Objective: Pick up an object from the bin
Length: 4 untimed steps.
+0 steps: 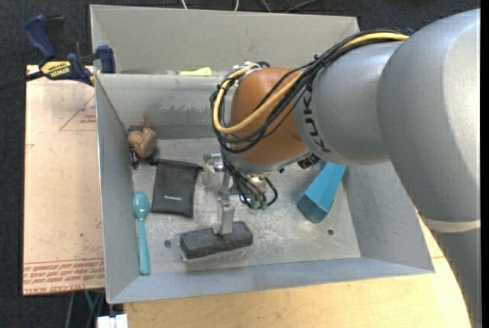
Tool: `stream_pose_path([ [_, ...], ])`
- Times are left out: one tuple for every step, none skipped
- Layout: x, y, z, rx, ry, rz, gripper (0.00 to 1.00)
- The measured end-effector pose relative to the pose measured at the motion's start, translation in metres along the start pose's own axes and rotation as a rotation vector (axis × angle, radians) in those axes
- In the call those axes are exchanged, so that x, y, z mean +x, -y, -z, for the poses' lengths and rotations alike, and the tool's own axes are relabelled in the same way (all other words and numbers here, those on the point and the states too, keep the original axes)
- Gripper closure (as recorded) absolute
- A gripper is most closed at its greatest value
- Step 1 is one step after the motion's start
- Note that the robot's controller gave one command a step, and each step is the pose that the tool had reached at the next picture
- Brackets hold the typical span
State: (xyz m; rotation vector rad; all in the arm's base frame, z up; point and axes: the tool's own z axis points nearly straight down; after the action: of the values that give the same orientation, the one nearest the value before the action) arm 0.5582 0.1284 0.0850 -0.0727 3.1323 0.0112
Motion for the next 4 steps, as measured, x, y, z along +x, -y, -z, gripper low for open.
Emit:
stream_pose_path([
  [0.033, 0.020, -0.012, 0.000, 0.001, -0.092, 0.00],
  [0.051, 0.018, -0.005, -0.004, 0.019, -0.134, 0.00],
  [0.031, -0.018, 0.050, -0.001, 0.005, -0.163, 0.00],
  [0.024, -0.028, 0.084, -0.005, 0.012, -0.210, 0.00],
])
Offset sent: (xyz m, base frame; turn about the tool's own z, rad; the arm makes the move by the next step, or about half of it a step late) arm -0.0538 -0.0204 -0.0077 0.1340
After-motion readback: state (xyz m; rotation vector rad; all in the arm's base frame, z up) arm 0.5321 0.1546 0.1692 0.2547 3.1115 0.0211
